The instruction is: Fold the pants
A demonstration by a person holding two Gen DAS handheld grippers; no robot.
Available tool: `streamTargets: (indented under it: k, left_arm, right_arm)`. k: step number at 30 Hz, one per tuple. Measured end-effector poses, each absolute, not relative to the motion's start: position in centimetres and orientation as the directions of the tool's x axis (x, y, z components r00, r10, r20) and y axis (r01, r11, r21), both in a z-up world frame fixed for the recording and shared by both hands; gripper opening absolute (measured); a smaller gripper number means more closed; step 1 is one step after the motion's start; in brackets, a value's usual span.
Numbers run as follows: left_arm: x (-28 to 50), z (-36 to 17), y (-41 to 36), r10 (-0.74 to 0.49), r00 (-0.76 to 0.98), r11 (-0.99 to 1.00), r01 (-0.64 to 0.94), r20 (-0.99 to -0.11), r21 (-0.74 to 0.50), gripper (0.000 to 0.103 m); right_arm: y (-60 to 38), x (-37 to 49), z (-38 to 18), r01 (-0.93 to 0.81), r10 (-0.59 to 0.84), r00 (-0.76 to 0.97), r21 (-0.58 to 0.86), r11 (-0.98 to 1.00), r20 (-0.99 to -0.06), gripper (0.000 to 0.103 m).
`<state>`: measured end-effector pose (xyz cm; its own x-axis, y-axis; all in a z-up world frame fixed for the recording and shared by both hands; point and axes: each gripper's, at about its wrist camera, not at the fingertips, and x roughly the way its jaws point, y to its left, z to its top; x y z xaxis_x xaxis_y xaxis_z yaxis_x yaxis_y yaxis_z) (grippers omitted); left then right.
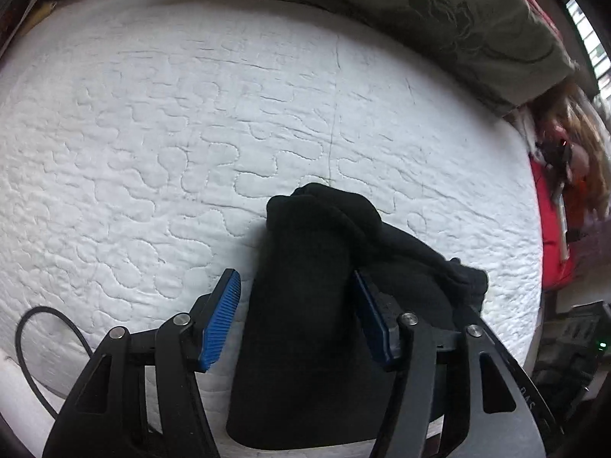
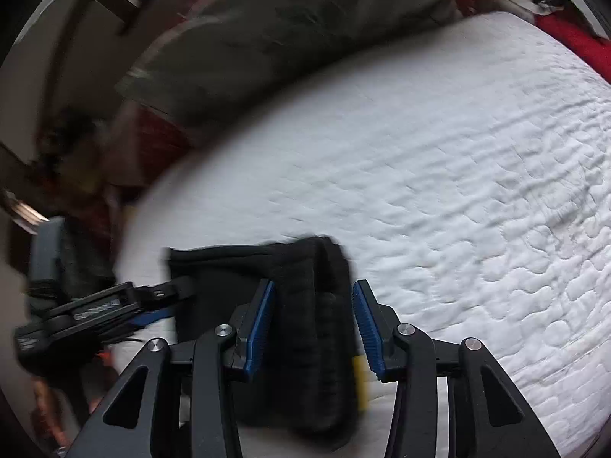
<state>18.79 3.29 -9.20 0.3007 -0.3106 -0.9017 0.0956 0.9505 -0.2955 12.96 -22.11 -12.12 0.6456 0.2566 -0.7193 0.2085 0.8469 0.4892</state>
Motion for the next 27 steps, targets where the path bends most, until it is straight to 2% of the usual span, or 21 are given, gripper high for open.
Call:
streamTargets:
  k: [2,5,8,12,15,19,23,27]
  left_arm:
    - [17.9,-8.3,4.2,-0.320,0.331,0.947,0.112,-0.888,-0.300,0.059]
    - [16.5,-6.9,5.1,-0.292,0.398,0.956,0.150,-0.870,-0.253,0.060]
    - [16.2,-6.9,5.5,-0.289,0.412,0.957,0.146,-0.864,-0.251,0.060]
    - [15.8,-8.2,6.3,-0.293,0.396,0.956,0.133,-0.871,-0.261,0.063]
    - [15.9,-8.1,6.5,-0.288,0.404,0.958,0.129,-0.868,-0.258,0.069]
    - [15.9,-8.3,7.0,-0.290,0.405,0.957,0.136,-0.867,-0.257,0.074]
    - [16.5,-9.0,6.9,-0.309,0.394,0.951,0.117,-0.866,-0.287,0.082]
    - [16.9,-9.6,7.4,-0.337,0.375,0.941,0.105,-0.864,-0.322,0.085]
  right_arm:
    - [-22.5,13.3,-13.4,0.228,0.285,0.621,0.516,0.826,-0.730,0.048]
    - [-23.3,12.7,-12.8,0.189,0.361,0.640,0.595,0.781,-0.678,0.051]
    - [-24.1,12.1,-12.7,0.158,0.426,0.633,0.646,0.747,-0.647,0.065]
    - [-24.3,11.7,-13.8,0.162,0.438,0.607,0.643,0.748,-0.663,0.066]
    - [-23.8,12.0,-15.5,0.183,0.460,0.571,0.652,0.736,-0.680,0.067]
    - [-23.1,11.8,-16.1,0.163,0.458,0.588,0.652,0.741,-0.667,0.074]
    - [-22.4,12.0,-16.2,0.146,0.447,0.594,0.636,0.758,-0.669,0.076]
    - [-22.2,12.0,-16.3,0.136,0.452,0.601,0.643,0.754,-0.659,0.079]
